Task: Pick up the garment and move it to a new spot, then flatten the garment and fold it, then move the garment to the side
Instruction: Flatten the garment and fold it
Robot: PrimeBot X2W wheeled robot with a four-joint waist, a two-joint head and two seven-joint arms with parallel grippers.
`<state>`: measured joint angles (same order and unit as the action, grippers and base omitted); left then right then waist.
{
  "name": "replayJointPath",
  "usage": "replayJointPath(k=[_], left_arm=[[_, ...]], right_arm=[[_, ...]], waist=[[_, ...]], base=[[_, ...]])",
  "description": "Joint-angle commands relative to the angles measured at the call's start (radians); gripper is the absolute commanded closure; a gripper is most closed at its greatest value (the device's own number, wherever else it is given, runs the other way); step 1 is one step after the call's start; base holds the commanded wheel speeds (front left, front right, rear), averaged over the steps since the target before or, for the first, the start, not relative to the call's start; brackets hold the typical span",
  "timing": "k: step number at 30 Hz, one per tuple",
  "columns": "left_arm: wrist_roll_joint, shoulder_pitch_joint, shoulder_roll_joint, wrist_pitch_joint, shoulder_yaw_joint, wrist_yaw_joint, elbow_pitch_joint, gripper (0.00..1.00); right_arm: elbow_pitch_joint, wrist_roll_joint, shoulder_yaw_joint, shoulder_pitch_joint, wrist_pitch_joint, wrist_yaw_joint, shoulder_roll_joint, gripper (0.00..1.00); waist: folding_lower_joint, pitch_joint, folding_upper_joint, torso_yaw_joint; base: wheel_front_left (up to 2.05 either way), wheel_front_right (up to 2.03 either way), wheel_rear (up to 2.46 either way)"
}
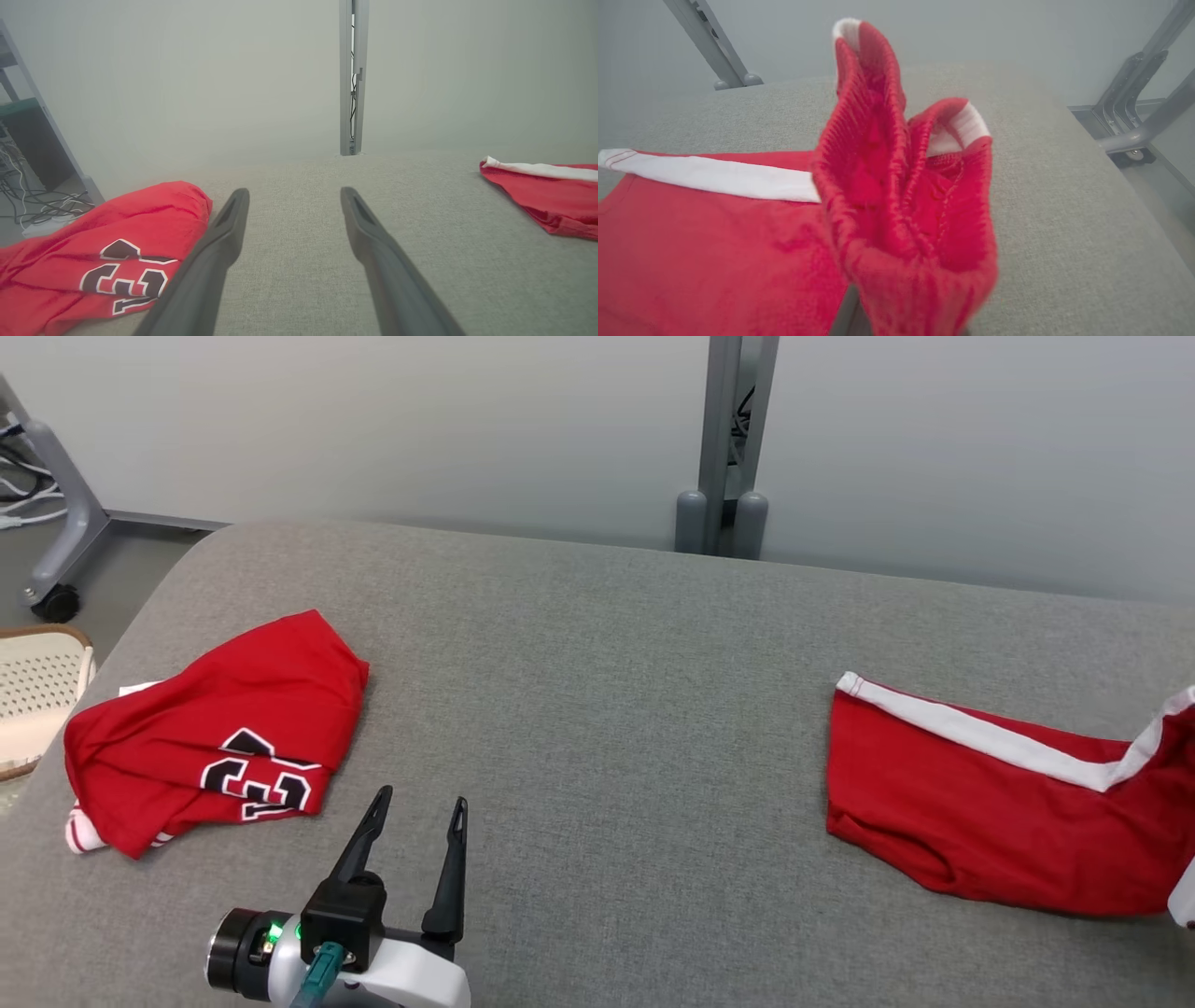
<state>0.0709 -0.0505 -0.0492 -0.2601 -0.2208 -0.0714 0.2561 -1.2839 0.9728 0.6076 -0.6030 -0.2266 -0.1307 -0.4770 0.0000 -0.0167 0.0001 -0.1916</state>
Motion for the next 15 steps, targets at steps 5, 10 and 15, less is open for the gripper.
replayJointPath(k=[5,10,15], left_arm=[[-0.003,-0.014,-0.003,-0.003,0.008,0.005,-0.005,0.0],[0.011,-0.001,-0.003,-0.003,0.015,0.0,0.004,0.0],[0.013,-0.005,-0.003,-0.003,0.017,0.003,0.008,0.0]], right_arm=[[-0.005,-0.038,-0.02,-0.038,0.023,0.0,0.026,1.0],[-0.005,-0.035,-0.033,-0.081,0.052,0.0,0.098,1.0],[-0.001,-0.049,-0.015,-0.112,0.071,0.0,0.156,1.0]], waist=[[0.0,0.003,-0.0001,-0.025],[0.0,0.015,-0.0001,-0.029],[0.0,0.023,-0.0001,-0.025]], base=[[0.0,0.0,0.0],[0.0,0.0,0.0],[0.0,0.0,0.0]])
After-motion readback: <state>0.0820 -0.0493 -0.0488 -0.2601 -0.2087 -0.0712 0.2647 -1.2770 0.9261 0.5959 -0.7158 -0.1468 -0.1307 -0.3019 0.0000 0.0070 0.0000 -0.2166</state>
